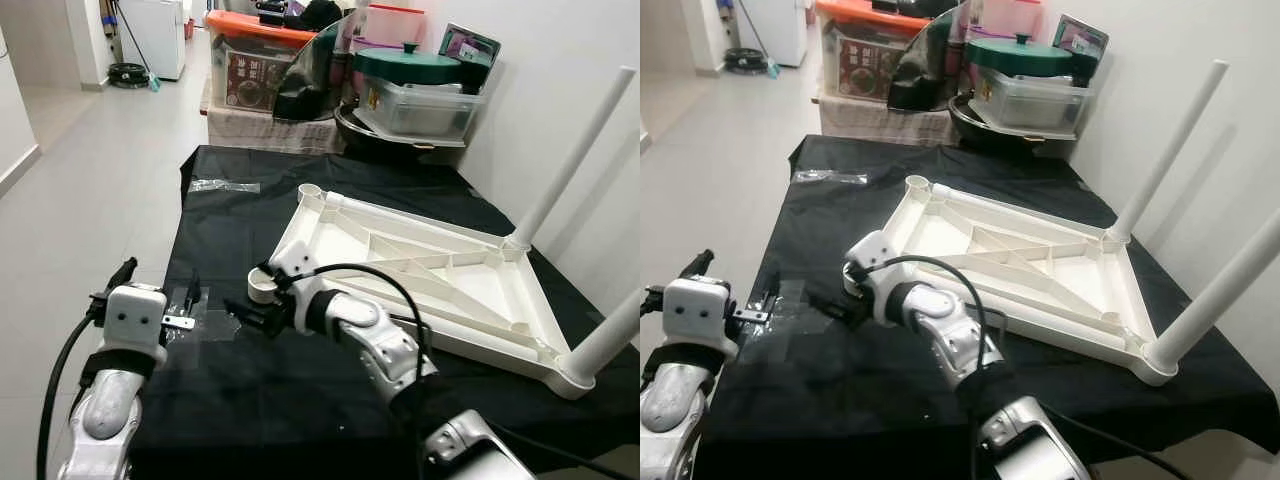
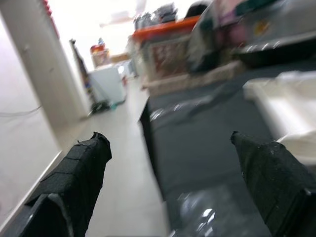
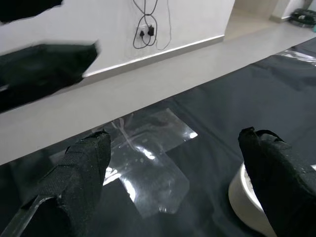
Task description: Building children table
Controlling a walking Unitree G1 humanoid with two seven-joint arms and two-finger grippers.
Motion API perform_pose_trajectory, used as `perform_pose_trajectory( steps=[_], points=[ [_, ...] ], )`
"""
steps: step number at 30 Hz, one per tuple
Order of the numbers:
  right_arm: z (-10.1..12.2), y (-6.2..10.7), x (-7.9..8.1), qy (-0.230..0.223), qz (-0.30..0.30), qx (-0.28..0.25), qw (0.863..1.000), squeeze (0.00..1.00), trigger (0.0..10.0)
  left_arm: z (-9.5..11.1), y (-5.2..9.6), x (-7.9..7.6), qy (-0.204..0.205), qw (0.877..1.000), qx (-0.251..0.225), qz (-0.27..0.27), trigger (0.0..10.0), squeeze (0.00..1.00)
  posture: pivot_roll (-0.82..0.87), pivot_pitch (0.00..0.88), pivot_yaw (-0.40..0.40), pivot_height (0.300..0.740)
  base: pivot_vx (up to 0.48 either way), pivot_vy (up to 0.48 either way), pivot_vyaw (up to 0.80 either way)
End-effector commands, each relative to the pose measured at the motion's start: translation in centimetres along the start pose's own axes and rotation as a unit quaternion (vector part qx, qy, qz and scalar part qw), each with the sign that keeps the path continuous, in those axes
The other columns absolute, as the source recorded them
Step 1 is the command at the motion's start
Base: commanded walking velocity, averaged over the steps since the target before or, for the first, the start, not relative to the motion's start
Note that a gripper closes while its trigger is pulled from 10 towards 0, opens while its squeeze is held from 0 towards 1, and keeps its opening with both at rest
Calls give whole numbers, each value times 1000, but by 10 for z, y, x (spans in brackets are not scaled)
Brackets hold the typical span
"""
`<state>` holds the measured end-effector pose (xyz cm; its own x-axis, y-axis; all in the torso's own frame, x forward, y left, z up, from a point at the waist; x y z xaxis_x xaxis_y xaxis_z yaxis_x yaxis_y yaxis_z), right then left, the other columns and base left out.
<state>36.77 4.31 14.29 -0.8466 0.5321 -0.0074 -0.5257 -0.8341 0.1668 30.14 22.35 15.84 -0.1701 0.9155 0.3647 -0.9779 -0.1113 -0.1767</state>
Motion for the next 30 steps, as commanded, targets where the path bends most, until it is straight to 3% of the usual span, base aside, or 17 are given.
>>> perform_pose_trajectory(
  steps=[1, 3, 5, 7, 9, 12, 21, 30],
  points=[
    [-5, -3, -5, 4, -3, 14, 1000, 0, 10000, -6, 5, 2, -12, 1000, 16, 3, 10000, 0, 140, 0, -174, 740, 0, 0, 0],
    [-7, -6, -12, 0, -18, 23, 1000, 0, 10000, -13, 11, 3, -17, 999, 31, 3, 10000, 0, 157, 0, -178, 740, 0, 0, 0],
    [-3, -9, -35, -11, -78, 30, 996, 0, 10000, -27, 24, -3, -25, 998, 62, -7, 10000, 0, 180, 0, -189, 740, 0, 0, 0],
    [-3, -9, -35, -11, -78, 30, 996, 0, 10000, -27, 24, -3, -25, 998, 62, -7, 10000, 0, 180, 0, -189, 740, 0, 0, 0],
    [1, -9, -49, -18, -117, 30, 993, 0, 10000, -32, 32, -9, -29, 997, 75, -17, 10000, 0, 191, 0, -196, 740, 0, 0, 0],
    [3, -9, -55, -19, -136, 31, 990, 0, 10000, -35, 35, -12, -34, 996, 82, -23, 10000, 0, 200, 0, -200, 740, 0, 0, 0],
    [-27, -18, -36, -43, -93, 94, 990, 0, 10000, -36, 45, -22, -32, 994, 95, -34, 10000, 0, 227, 0, -219, 740, 0, 0, 0],
    [-35, -22, -32, -13, -97, 127, 987, 0, 10000, -34, 43, -19, -33, 995, 94, -24, 10000, 0, 247, 0, -243, 740, 0, 0, 0]
  ],
)
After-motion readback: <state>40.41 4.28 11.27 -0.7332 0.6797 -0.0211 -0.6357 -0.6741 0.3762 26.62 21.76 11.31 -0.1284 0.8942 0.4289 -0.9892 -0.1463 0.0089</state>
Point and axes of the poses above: a point about 5 cm out from each wrist's last joint towards the gripper, its own y axis pointing back from the gripper into the wrist, its own z axis along the axis of the wrist's last joint, x = y × z, the point moved 6 cm from there along -y, pointing out of the wrist towards the gripper, and after that the axes turned 3 degrees about -y, right-handed, at the moved point
